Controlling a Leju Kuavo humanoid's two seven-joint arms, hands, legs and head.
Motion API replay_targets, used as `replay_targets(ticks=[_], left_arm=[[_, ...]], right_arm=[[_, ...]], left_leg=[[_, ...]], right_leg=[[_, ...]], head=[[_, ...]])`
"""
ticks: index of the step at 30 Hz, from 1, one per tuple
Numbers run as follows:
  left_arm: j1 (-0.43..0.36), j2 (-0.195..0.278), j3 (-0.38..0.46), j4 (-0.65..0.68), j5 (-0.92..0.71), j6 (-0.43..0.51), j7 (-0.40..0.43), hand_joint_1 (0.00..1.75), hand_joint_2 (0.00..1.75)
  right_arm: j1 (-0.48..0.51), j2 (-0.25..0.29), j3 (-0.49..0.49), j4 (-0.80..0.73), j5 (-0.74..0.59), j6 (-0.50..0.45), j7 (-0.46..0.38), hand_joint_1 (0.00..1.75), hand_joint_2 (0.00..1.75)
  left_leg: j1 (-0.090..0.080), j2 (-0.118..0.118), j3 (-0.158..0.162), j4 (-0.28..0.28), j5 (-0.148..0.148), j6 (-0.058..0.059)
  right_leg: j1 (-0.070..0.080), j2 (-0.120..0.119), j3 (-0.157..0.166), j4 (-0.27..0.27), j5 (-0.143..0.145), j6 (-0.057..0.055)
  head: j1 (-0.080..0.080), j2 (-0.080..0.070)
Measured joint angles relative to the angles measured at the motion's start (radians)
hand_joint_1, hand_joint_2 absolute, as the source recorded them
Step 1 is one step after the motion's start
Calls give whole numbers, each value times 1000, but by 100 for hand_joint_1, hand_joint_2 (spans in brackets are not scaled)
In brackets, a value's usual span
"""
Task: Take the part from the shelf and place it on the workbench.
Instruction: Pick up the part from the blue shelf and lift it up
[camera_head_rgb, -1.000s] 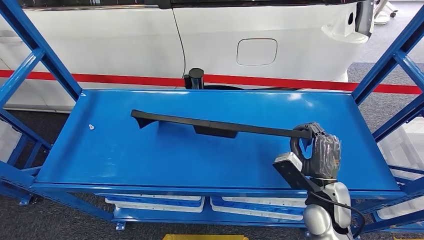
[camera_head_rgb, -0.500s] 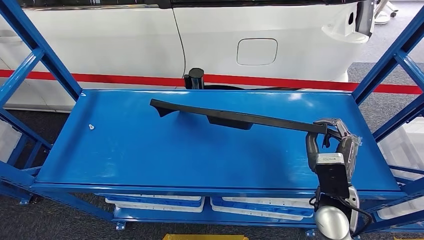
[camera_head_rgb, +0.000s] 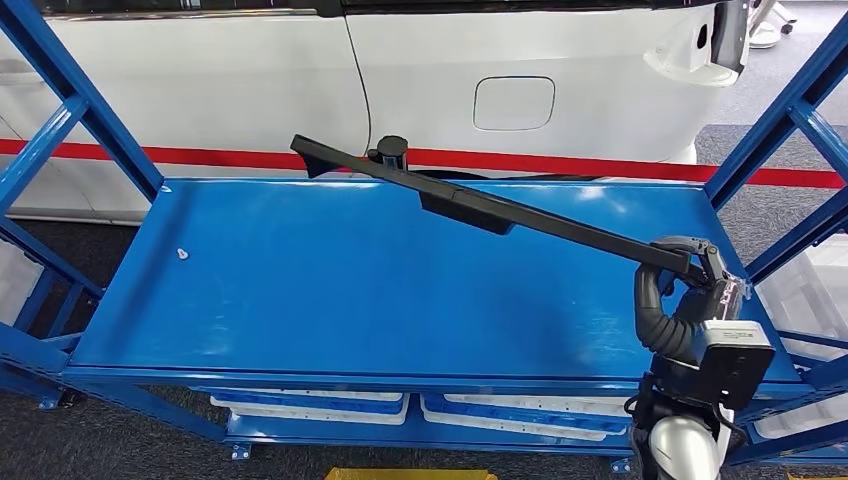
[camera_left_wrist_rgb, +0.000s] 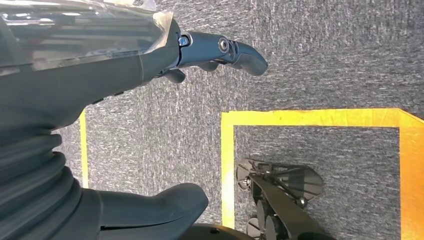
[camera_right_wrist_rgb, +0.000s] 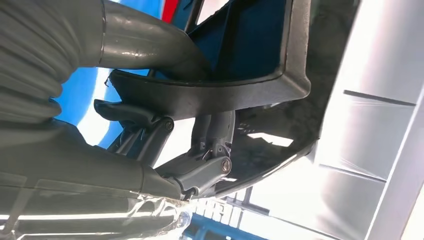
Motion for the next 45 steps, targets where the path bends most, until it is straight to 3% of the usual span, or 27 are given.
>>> replay_targets(ticks=[7, 15, 27, 45], left_arm=[[4, 3, 1, -1, 5, 7, 1, 0, 175], [9, 6, 1, -2, 6, 8, 1, 0, 175], [14, 11, 2, -9, 12, 6, 1, 0, 175], [23, 18, 13, -12, 26, -6, 10, 0, 175]], right_arm=[[7, 0, 2, -43, -140, 50, -32, 175, 175], [14, 2, 3, -73, -196, 70, -47, 175, 175], [36, 31, -10, -143, -264, -31, -91, 175, 175], [50, 43, -23, -163, -271, -72, -108, 175, 175]], left_leg=[[0, 0, 0, 0, 0, 0], [0, 0, 0, 0, 0, 0], [0, 0, 0, 0, 0, 0], [-8, 0, 0, 4, -4, 7]], right_leg=[[0, 0, 0, 0, 0, 0], [0, 0, 0, 0, 0, 0], [0, 0, 0, 0, 0, 0], [-8, 0, 0, 0, 1, 2]], head=[[0, 0], [0, 0], [0, 0], [0, 0]])
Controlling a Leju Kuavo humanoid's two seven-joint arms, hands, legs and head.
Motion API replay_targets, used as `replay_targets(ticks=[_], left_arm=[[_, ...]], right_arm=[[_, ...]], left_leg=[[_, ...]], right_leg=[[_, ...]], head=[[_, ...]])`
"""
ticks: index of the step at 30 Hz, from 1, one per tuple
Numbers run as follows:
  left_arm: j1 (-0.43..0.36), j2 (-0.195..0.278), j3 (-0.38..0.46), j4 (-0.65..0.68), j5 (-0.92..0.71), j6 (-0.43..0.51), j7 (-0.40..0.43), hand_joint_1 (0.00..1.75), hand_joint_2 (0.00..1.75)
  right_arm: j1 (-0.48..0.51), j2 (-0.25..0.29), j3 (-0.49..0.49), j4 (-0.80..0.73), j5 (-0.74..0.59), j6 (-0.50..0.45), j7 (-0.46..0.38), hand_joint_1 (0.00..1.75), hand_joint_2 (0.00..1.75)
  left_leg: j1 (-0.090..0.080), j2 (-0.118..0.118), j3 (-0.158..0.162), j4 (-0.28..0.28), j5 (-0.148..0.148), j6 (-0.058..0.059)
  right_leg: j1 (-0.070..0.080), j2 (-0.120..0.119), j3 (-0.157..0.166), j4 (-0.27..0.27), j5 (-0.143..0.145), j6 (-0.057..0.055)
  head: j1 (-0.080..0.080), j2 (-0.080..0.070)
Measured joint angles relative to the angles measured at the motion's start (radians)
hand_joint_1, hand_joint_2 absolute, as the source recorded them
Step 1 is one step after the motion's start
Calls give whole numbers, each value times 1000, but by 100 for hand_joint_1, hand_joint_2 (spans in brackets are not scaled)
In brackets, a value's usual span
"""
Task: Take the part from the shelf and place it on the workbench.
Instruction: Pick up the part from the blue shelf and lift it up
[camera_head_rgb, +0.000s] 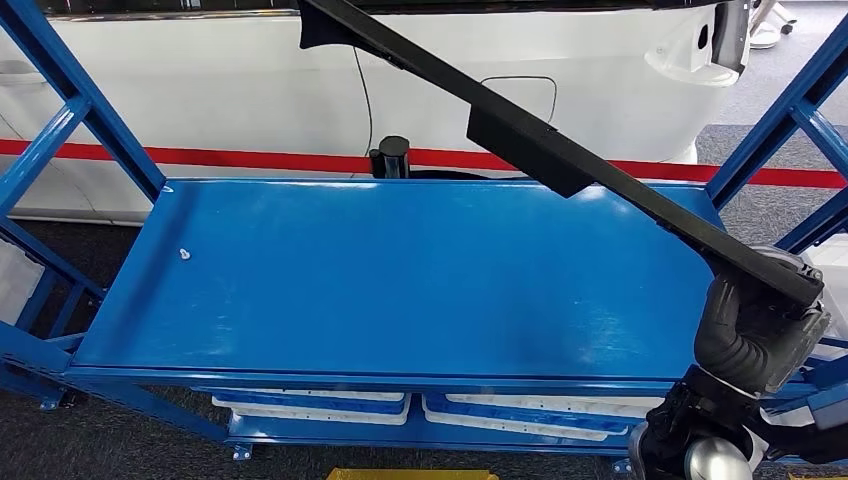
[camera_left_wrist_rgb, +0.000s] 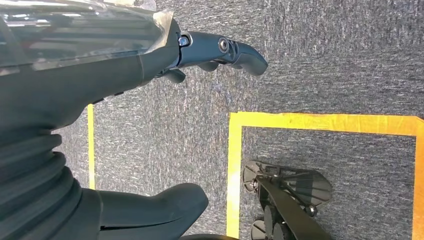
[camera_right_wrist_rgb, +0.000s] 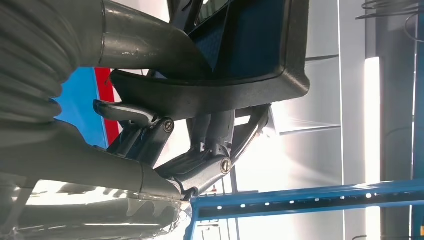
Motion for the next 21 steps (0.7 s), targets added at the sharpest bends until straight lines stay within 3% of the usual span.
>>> replay_targets(ticks=[4, 6, 9, 11, 12, 14, 15, 17, 20, 21], left_arm=[[2, 1, 5, -4, 0, -1, -7, 0, 175], [2, 0, 6, -6, 0, -1, -12, 0, 175], [2, -1, 6, -8, -1, -2, -15, 0, 175], [4, -1, 6, -9, -2, -7, -15, 0, 175], [4, -1, 6, -9, -3, -12, -16, 0, 175], [4, 0, 6, -10, -4, -23, -19, 0, 175], [5, 2, 6, -11, -4, -29, -21, 0, 175], [6, 8, 6, -11, -5, -37, -23, 0, 175], [7, 13, 6, -11, -3, -46, -26, 0, 175], [7, 14, 6, -11, -2, -45, -26, 0, 175]], right_arm=[[10, 0, 0, -7, 3, -4, -3, 175, 175], [16, -2, 0, -15, 4, -5, -5, 175, 175], [26, -6, 0, -24, 5, -2, -6, 175, 175], [36, -10, 0, -27, 4, 4, -4, 175, 175], [41, -13, 0, -29, 2, 12, -1, 175, 175], [45, -20, 0, -34, -3, 37, 10, 175, 175], [46, -25, 1, -36, -6, 57, 21, 175, 175], [49, -37, 6, -39, -11, 105, 45, 175, 175], [54, -54, 17, -40, -22, 175, 64, 175, 175], [55, -59, 21, -40, -25, 196, 64, 175, 175]], left_leg=[[0, 1, 2, -5, 7, 14], [7, 4, 8, -22, 21, 24], [12, 9, 8, -32, 30, 30], [14, 10, 7, -30, 30, 29], [16, 10, 7, -29, 29, 28], [21, 10, 7, -23, 25, 19], [21, 9, 3, -17, 21, 12], [18, 6, -3, -7, 16, -3], [18, 3, -12, 4, 12, -18], [20, 4, -20, 18, -2, -22]], right_leg=[[-1, 0, 1, -4, 4, 10], [3, 0, -11, 20, -12, 14], [2, -1, -84, 184, -92, 7], [-3, -2, -119, 272, -116, 14], [-6, -2, -112, 262, -105, 24], [-15, -5, -47, 140, -54, 48], [-16, -5, -11, 78, -34, 53], [-16, -1, 25, 14, -19, 47], [-18, 4, 17, 15, -23, 22], [-19, 3, 13, 15, -20, 14]], head=[[0, 0], [2, 0], [8, 0], [8, 0], [8, 0], [8, 0], [10, 0], [11, 0], [9, 0], [7, 0]])
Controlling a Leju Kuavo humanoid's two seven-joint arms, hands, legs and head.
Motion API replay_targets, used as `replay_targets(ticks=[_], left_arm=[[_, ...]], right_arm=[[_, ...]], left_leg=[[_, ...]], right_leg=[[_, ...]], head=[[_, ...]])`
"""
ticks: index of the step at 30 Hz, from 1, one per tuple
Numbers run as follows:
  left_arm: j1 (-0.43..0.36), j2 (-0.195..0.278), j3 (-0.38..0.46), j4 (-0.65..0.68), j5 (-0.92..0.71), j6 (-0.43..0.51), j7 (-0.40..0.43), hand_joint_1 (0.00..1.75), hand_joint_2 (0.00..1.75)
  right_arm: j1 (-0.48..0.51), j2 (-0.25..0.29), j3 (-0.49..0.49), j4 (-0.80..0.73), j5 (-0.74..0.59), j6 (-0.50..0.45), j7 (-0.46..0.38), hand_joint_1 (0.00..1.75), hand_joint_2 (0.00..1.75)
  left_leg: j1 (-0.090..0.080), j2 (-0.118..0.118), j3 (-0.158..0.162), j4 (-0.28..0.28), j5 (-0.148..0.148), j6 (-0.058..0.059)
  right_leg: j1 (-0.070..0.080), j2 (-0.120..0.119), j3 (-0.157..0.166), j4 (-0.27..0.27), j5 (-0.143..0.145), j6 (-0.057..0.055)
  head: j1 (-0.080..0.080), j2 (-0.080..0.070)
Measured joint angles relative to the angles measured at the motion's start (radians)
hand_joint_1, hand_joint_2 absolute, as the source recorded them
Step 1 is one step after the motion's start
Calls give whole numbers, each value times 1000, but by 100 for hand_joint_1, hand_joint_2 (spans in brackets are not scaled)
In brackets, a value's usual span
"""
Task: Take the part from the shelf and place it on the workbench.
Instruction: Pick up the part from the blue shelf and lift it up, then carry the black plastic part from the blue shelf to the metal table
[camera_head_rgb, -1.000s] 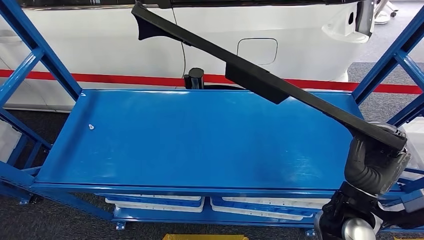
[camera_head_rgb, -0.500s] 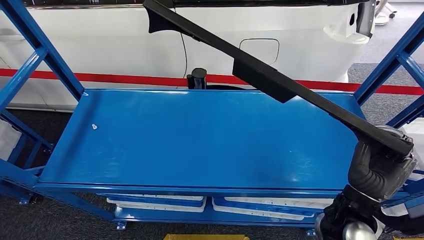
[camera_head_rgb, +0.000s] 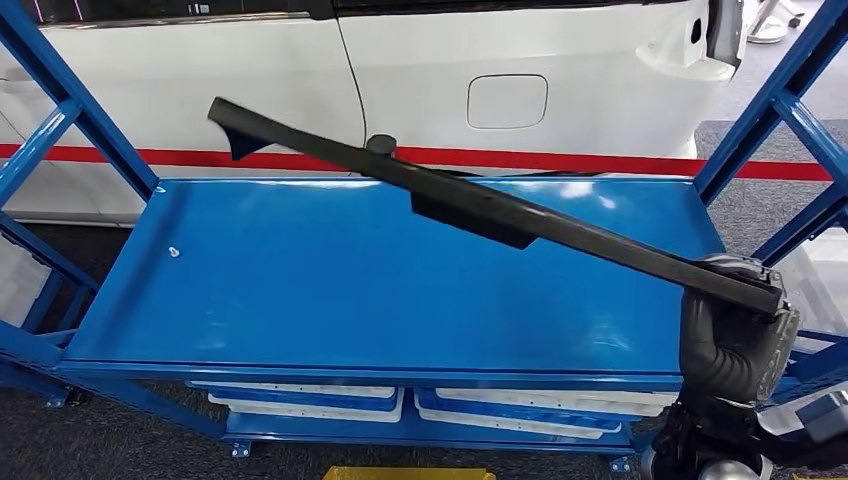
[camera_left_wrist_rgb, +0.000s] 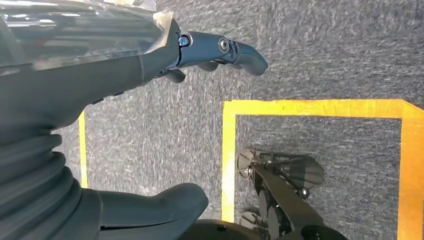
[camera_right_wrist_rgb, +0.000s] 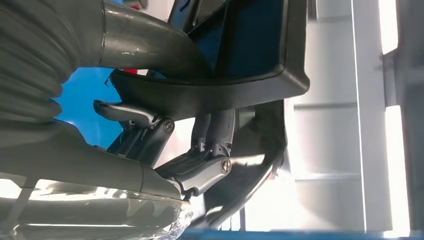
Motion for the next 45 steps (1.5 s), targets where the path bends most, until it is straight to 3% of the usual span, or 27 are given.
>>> replay_targets(ticks=[2, 4, 5, 6, 7, 9, 11, 15, 17, 19, 20, 21, 22, 24, 26, 28, 29, 31, 33, 35, 36, 37, 38, 39, 41, 42, 45], left_arm=[[0, 0, 0, 0, 2, 9, -1, 0, 175], [-1, 0, 0, 0, 4, 15, -1, 0, 175], [-1, -1, 0, 0, 6, 17, -1, 0, 175], [0, -2, 0, 0, 7, 18, -1, 0, 175], [0, -2, 0, 0, 9, 19, -2, 0, 175], [-1, -3, 0, 0, 11, 22, -4, 0, 175], [-2, -3, 0, -1, 13, 24, -5, 0, 175], [-2, -7, 0, -2, 16, 24, -5, 0, 175], [-2, -9, 0, -2, 18, 24, -5, 0, 175], [-2, -11, 0, -3, 19, 24, -7, 0, 175], [-2, -12, 1, -3, 20, 24, -10, 0, 175], [-2, -13, 1, -3, 20, 24, -13, 0, 175], [-2, -15, 1, -3, 20, 24, -16, 0, 175], [-2, -18, 1, -4, 20, 25, -21, 0, 175], [-4, -19, 1, -5, 19, 25, -24, 0, 175], [-6, -20, 1, -5, 15, 24, -27, 0, 175], [-7, -20, 1, -5, 13, 22, -29, 0, 175], [-10, -19, 0, -6, 13, 14, -33, 0, 175], [-32, -20, 1, -18, 23, 15, -13, 0, 175], [-86, -28, 4, -56, 41, 70, 60, 0, 175], [-125, -33, 7, -82, 46, 113, 106, 0, 175], [-167, -40, 11, -110, 46, 154, 152, 0, 175], [-208, -45, 14, -134, 42, 184, 187, 0, 175], [-242, -50, 18, -157, 34, 200, 213, 0, 175], [-283, -57, 27, -190, 19, 204, 230, 0, 175], [-293, -60, 31, -202, 13, 202, 229, 0, 175], [-302, -66, 46, -223, -1, 191, 225, 0, 175]], right_arm=[[1, -9, 8, 0, -3, 32, -3, 175, 175], [3, -16, 15, 1, -5, 50, -7, 175, 175], [4, -18, 17, 2, -6, 55, -9, 175, 175], [5, -21, 19, 2, -7, 60, -11, 175, 175], [7, -24, 21, 3, -8, 63, -13, 175, 175], [9, -28, 22, 3, -12, 67, -15, 175, 175], [11, -32, 21, 3, -16, 70, -18, 175, 175], [16, -37, 21, 3, -17, 71, -20, 175, 175], [19, -41, 21, 3, -17, 71, -20, 175, 175], [25, -43, 18, 3, -16, 70, -20, 175, 175], [30, -43, 15, 3, -15, 70, -20, 175, 175], [37, -43, 11, 3, -14, 70, -20, 175, 175], [42, -43, 6, 3, -11, 70, -20, 175, 175], [50, -43, -4, -1, -7, 70, -20, 175, 175], [58, -42, -11, -9, 0, 70, -20, 175, 175], [73, -40, -19, -19, 8, 69, -20, 175, 175], [81, -37, -23, -25, 13, 69, -20, 175, 175], [90, -31, -29, -35, 21, 76, -13, 175, 175], [82, -23, -29, -41, 25, 97, 11, 175, 175], [53, -14, -22, -37, 28, 120, 43, 175, 175], [35, -10, -16, -31, 30, 126, 57, 175, 175], [18, -6, -8, -24, 32, 126, 66, 175, 175], [3, -4, -1, -18, 33, 123, 72, 175, 175], [-8, -2, 6, -13, 33, 118, 76, 175, 175], [-19, -1, 16, -8, 34, 106, 77, 175, 175], [-22, 0, 20, -7, 33, 100, 77, 175, 175], [-24, -1, 25, -5, 27, 83, 77, 175, 175]], left_leg=[[3, 1, -37, 82, -63, -8], [3, 2, -91, 208, -133, -11], [3, 2, -107, 250, -146, -10], [3, 2, -105, 256, -138, -8], [2, 2, -83, 224, -114, -3], [-1, 1, 0, 87, -57, 12], [-8, 1, 51, -5, -28, 21], [-13, 5, 43, -35, 0, 36], [-7, 11, 31, -49, 24, 48], [-8, 14, 11, -49, 41, 52], [-8, 15, 1, -48, 47, 51], [-8, 16, -7, -47, 54, 50], [-8, 16, -15, -45, 59, 47], [-7, 17, -26, -37, 66, 41], [-11, 16, -34, -25, 72, 32], [-15, 14, -40, -19, 80, 22], [-15, 13, -43, -17, 82, 18], [-10, 9, -56, 9, 51, 7], [-4, 6, -95, 106, -33, -6], [1, 5, -139, 228, -99, -15], [3, 5, -145, 259, -103, -18], [6, 5, -130, 250, -84, -19], [9, 5, -95, 206, -54, -20], [11, 4, -45, 136, -25, -20], [10, -1, 38, 8, -2, -16], [8, -3, 56, -24, -4, -13], [0, 1, 45, -35, 9, 11]], right_leg=[[1, -2, -10, -1, 7, -18], [8, -4, -23, -1, 15, -32], [12, -6, -29, -1, 19, -36], [15, -6, -34, 0, 22, -38], [18, -7, -37, 0, 26, -39], [23, -6, -42, 0, 34, -37], [25, -7, -43, -1, 43, -29], [25, -9, -55, 0, 51, -4], [28, -8, -83, 64, -2, -8], [26, -8, -123, 192, -80, -13], [24, -8, -134, 245, -103, -9], [23, -8, -127, 266, -109, 0], [21, -9, -100, 245, -100, 10], [17, -10, 3, 100, -67, 26], [19, -9, 81, -21, -48, 22], [24, -6, 86, -40, -43, 10], [20, -7, 80, -41, -40, 5], [11, -8, 69, -42, -29, -13], [8, -10, 53, -43, -12, -34], [10, -13, 28, -41, 9, -40], [10, -17, 14, -40, 19, -38], [10, -21, 1, -38, 28, -35], [9, -24, -10, -36, 36, -31], [8, -27, -20, -32, 43, -26], [10, -27, -33, -26, 56, -13], [12, -26, -37, -25, 63, -5], [11, -20, -46, -27, 78, 18]], head=[[-4, 0], [-8, 0], [-8, 0], [-9, 0], [-9, 0], [-10, 0], [-8, 0], [-11, 0], [-6, 0], [-2, 0], [-1, 0], [-1, 0], [-1, 0], [0, 0], [1, 0], [0, 0], [0, 0], [-4, 0], [-7, 0], [-10, 0], [-11, 0], [-11, 0], [-11, 0], [-11, 0], [-11, 0], [-12, 0], [-12, 0]])
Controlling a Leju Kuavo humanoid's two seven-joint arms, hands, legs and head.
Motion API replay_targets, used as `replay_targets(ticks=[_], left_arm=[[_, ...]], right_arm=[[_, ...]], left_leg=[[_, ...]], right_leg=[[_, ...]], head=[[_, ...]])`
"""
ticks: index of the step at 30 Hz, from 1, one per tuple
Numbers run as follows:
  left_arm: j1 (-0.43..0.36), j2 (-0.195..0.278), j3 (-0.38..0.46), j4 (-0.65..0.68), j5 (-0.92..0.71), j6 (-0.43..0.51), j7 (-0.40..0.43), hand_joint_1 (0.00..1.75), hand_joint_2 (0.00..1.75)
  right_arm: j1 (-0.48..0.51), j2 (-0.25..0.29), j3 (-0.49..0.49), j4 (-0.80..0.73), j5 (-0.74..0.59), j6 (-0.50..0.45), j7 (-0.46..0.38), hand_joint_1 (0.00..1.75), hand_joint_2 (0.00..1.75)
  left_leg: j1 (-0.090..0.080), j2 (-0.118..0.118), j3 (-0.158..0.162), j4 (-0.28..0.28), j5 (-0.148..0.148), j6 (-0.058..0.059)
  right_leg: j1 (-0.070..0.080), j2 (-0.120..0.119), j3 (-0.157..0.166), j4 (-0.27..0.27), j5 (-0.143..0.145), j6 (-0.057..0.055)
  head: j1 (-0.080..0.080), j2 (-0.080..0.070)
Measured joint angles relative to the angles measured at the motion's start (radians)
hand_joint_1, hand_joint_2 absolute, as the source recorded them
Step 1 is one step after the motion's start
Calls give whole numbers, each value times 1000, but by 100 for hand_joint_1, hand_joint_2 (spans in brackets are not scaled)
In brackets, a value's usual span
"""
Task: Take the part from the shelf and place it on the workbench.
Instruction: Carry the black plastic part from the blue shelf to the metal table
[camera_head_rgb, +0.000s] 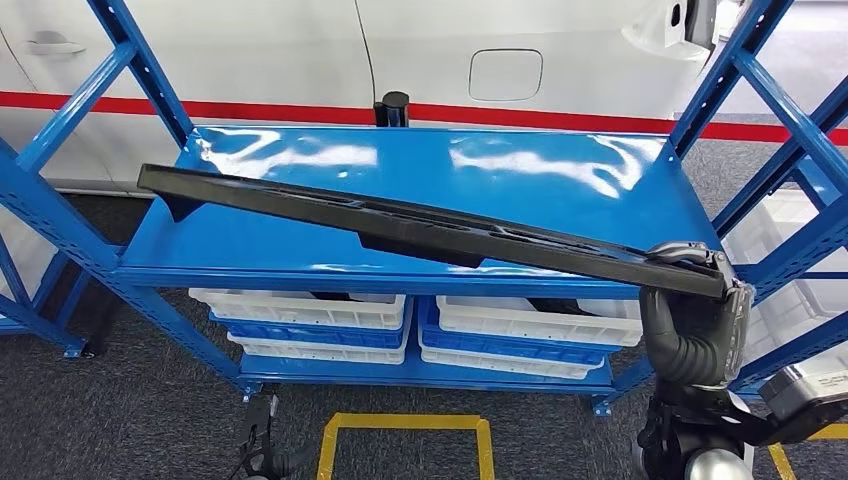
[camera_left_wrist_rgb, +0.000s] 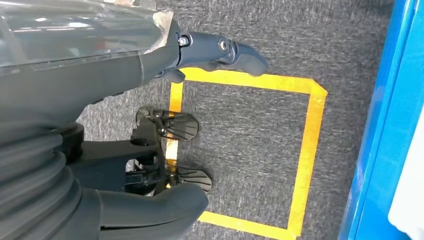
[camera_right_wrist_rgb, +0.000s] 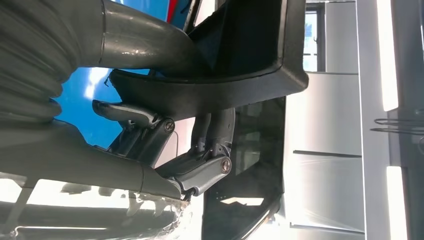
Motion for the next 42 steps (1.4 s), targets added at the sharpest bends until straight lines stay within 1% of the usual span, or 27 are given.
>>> replay_targets(ticks=[1, 3, 5, 6, 7, 9, 11, 13, 15, 16, 18, 20, 21, 22, 24, 26, 28, 30, 31, 33, 35, 36, 37, 38, 39, 40, 42], left_arm=[[-1, -1, 5, -4, -4, -3, -1, 0, 175], [-5, -2, 15, -7, -9, -8, -5, 0, 175], [-6, -3, 24, -7, -10, -15, -8, 0, 175], [-6, -4, 29, -7, -10, -17, -10, 0, 175], [-5, -5, 33, -7, -9, -19, -11, 0, 175], [-6, -6, 41, -7, -9, -20, -13, 0, 175], [-6, -7, 50, -7, -8, -20, -14, 0, 175], [-5, -8, 57, -7, -9, -21, -14, 0, 175], [-3, -9, 60, -7, -9, -21, -14, 0, 175], [-1, -9, 61, -7, -9, -21, -14, 0, 175], [1, -9, 63, -6, -12, -21, -14, 0, 175], [5, -7, 64, -6, -20, -24, -13, 0, 175], [7, -5, 65, -6, -26, -29, -11, 0, 175], [9, -2, 65, -6, -31, -35, -10, 0, 175], [12, 5, 65, -7, -40, -46, -6, 0, 175], [11, 11, 66, -9, -48, -52, 1, 0, 175], [9, 15, 66, -11, -56, -55, 7, 0, 175], [8, 18, 66, -12, -64, -57, 9, 0, 175], [8, 19, 66, -12, -68, -58, 11, 0, 175], [6, 19, 66, -13, -72, -59, 16, 0, 175], [5, 20, 66, -13, -73, -60, 20, 0, 175], [6, 20, 66, -13, -73, -60, 21, 0, 175], [6, 20, 66, -13, -74, -60, 21, 0, 175], [6, 20, 66, -13, -75, -60, 21, 0, 175], [6, 21, 66, -14, -78, -60, 21, 0, 175], [6, 21, 66, -14, -83, -60, 21, 0, 175], [5, 23, 66, -17, -99, -62, 21, 0, 175]], right_arm=[[-1, -1, 1, 1, -4, -6, 0, 175, 175], [-4, -2, 4, 4, -8, -14, 0, 175, 175], [-6, -3, 10, 10, -10, -19, 0, 175, 175], [-6, -3, 13, 13, -11, -22, -1, 175, 175], [-7, -4, 17, 17, -12, -24, -1, 175, 175], [-14, -6, 24, 25, -16, -26, -3, 175, 175], [-26, -8, 31, 32, -22, -28, -6, 175, 175], [-34, -10, 35, 38, -27, -29, -9, 175, 175], [-36, -11, 39, 44, -29, -31, -11, 175, 175], [-37, -12, 41, 47, -29, -31, -11, 175, 175], [-39, -13, 47, 52, -31, -32, -13, 175, 175], [-40, -13, 53, 55, -32, -36, -15, 175, 175], [-40, -13, 55, 58, -32, -39, -15, 175, 175], [-40, -13, 56, 60, -32, -42, -16, 175, 175], [-40, -13, 59, 64, -31, -47, -17, 175, 175], [-41, -13, 61, 66, -30, -50, -20, 175, 175], [-41, -13, 62, 66, -28, -52, -23, 175, 175], [-40, -13, 62, 66, -27, -54, -25, 175, 175], [-39, -14, 63, 66, -27, -55, -25, 175, 175], [-39, -15, 64, 66, -28, -57, -27, 175, 175], [-38, -17, 67, 67, -28, -60, -27, 175, 175], [-38, -17, 67, 67, -28, -60, -27, 175, 175], [-38, -18, 68, 68, -28, -61, -27, 175, 175], [-37, -18, 68, 70, -28, -61, -27, 175, 175], [-38, -18, 69, 71, -28, -62, -27, 175, 175], [-38, -18, 69, 72, -28, -62, -28, 175, 175], [-38, -18, 69, 72, -26, -65, -29, 175, 175]], left_leg=[[0, 3, -8, -2, 11, 12], [0, 6, -31, -6, 34, 30], [-4, 7, -60, -5, 55, 36], [-6, 7, -75, -4, 65, 37], [-8, 8, -89, -2, 75, 36], [-9, 8, -113, 2, 91, 33], [-11, 9, -130, 9, 105, 25], [-15, 9, -140, 13, 120, 15], [-15, 7, -145, 15, 129, 5], [-14, 5, -151, 24, 117, 0], [-9, 1, -179, 93, 39, -13], [-5, 0, -217, 222, -55, -23], [-3, 0, -227, 277, -74, -27], [0, 1, -224, 304, -68, -31], [8, 1, -166, 253, -16, -35], [11, -2, -70, 119, 3, -38], [6, -6, -22, 38, -13, -29], [2, -4, -28, 27, -5, -7], [1, -2, -34, 24, 5, 6], [2, 4, -56, 18, 30, 29], [-2, 8, -86, 19, 54, 37], [-4, 9, -102, 19, 66, 38], [-6, 10, -118, 20, 78, 38], [-8, 11, -133, 20, 90, 38], [-10, 11, -148, 21, 102, 36], [-11, 11, -160, 22, 113, 34], [-14, 11, -175, 23, 134, 26]], right_leg=[[0, 2, -11, 13, -14, 1], [-1, 5, -48, 100, -84, -9], [1, 5, -91, 237, -156, -14], [2, 6, -97, 284, -170, -9], [2, 6, -87, 298, -167, -1], [3, 6, -11, 212, -128, 13], [8, 6, 93, 59, -115, 8], [16, 7, 139, -20, -124, -7], [12, 7, 129, -25, -117, -20], [7, 7, 123, -24, -109, -30], [-2, 5, 104, -25, -88, -49], [1, 4, 77, -23, -66, -58], [1, 4, 62, -21, -56, -57], [1, 4, 48, -18, -47, -54], [-2, 4, 20, -8, -32, -46], [-2, 4, -3, 7, -22, -35], [1, 4, -15, 14, -10, -19], [2, 4, -21, 10, 5, -1], [1, 4, -27, 14, 0, 2], [2, 6, -56, 73, -56, -5], [3, 7, -95, 204, -143, -15], [4, 7, -106, 266, -169, -13], [4, 7, -105, 305, -175, -7], [5, 7, -85, 307, -162, 1], [6, 7, -48, 274, -139, 7], [7, 7, 6, 209, -122, 9], [16, 7, 121, 51, -127, -4]], head=[[1, 0], [5, 0], [8, 0], [9, 0], [9, 0], [10, 0], [9, 0], [9, 0], [9, 0], [8, 0], [4, 0], [0, 0], [-1, 0], [-1, 0], [-1, 0], [-3, 0], [-4, 0], [-4, 0], [-4, 0], [1, 0], [6, 0], [7, 0], [8, 0], [8, 0], [8, 0], [8, 0], [6, 0]])
